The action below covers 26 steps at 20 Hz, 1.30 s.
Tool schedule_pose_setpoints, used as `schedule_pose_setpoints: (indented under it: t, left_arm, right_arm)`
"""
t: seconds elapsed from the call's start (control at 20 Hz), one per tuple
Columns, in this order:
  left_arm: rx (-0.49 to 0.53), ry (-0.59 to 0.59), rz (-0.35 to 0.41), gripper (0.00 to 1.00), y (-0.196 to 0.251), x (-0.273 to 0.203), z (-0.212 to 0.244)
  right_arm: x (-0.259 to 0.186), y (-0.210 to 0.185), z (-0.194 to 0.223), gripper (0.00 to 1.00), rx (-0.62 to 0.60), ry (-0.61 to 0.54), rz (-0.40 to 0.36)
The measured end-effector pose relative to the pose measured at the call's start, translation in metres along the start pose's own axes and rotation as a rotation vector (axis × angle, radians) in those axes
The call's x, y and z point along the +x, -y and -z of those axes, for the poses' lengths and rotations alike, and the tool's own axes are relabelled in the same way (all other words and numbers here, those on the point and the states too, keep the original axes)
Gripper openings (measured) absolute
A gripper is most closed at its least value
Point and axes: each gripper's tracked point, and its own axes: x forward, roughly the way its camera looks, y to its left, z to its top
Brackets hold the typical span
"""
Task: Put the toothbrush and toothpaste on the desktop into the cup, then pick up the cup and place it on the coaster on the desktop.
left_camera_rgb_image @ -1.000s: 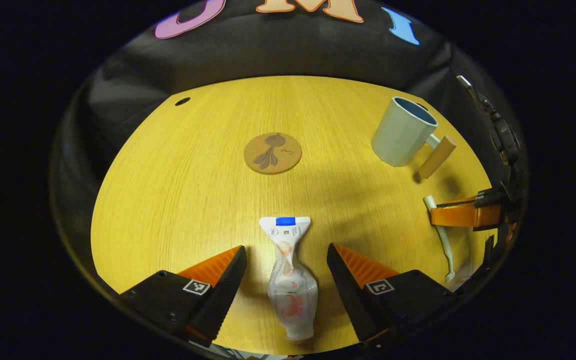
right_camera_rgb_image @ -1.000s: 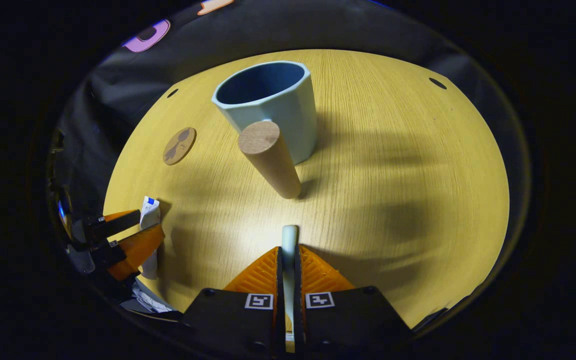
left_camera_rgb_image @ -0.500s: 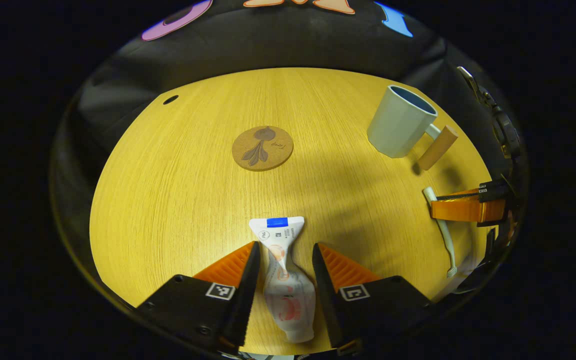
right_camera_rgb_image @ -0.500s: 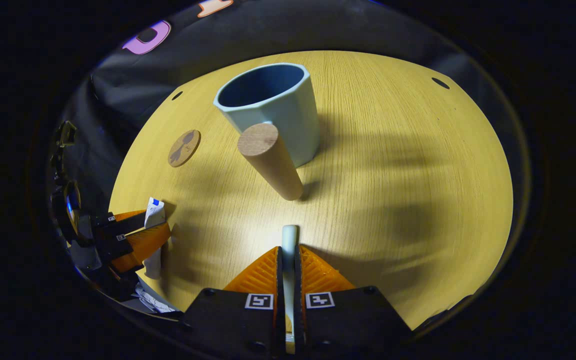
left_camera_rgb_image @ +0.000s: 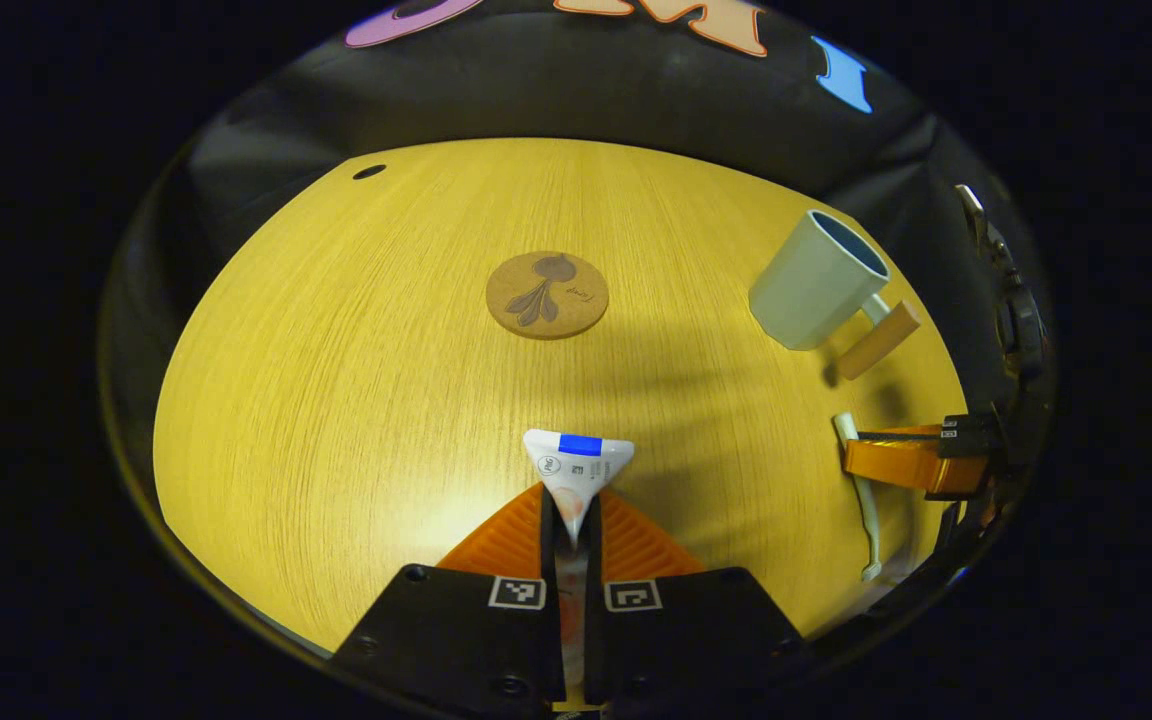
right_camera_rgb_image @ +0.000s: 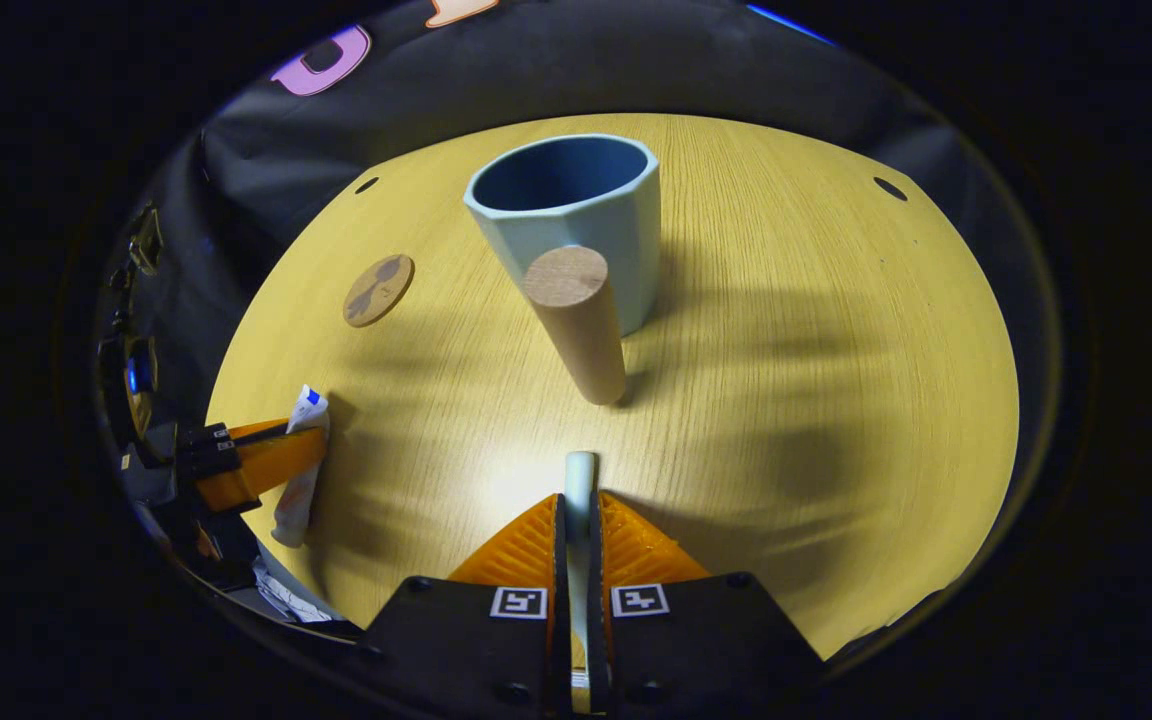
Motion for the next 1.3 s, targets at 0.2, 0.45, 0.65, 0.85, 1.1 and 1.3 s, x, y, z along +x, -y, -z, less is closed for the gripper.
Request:
schedule_pose_setpoints:
  t: [0.2, 0.45, 0.65, 0.85, 1.1, 1.3]
  left_arm:
    - [-0.002, 0.006, 0.007, 0.07, 0.000, 0.000, 0.001]
    - [-0.003, 0.006, 0.014, 0.07, 0.000, 0.000, 0.001]
    - [0.005, 0.002, 0.026, 0.07, 0.000, 0.000, 0.001]
    - [0.009, 0.001, 0.037, 0.07, 0.000, -0.001, 0.001]
    - [0.030, -0.003, 0.040, 0.07, -0.001, -0.001, 0.001]
    - [0.023, 0.002, 0.043, 0.07, -0.001, -0.001, 0.001]
  right_arm:
    - [-0.011, -0.019, -0.014, 0.09, 0.010, 0.069, -0.057]
    - [-0.031, -0.035, -0.043, 0.08, 0.090, 0.158, -0.131]
    - [-0.049, -0.039, -0.068, 0.09, 0.144, 0.239, -0.174]
    - [-0.081, -0.048, -0.111, 0.09, 0.150, 0.389, -0.232]
    - [-0.120, -0.046, -0.179, 0.09, 0.128, 0.597, -0.235]
    - [-0.133, -0.040, -0.227, 0.09, 0.121, 0.707, -0.209]
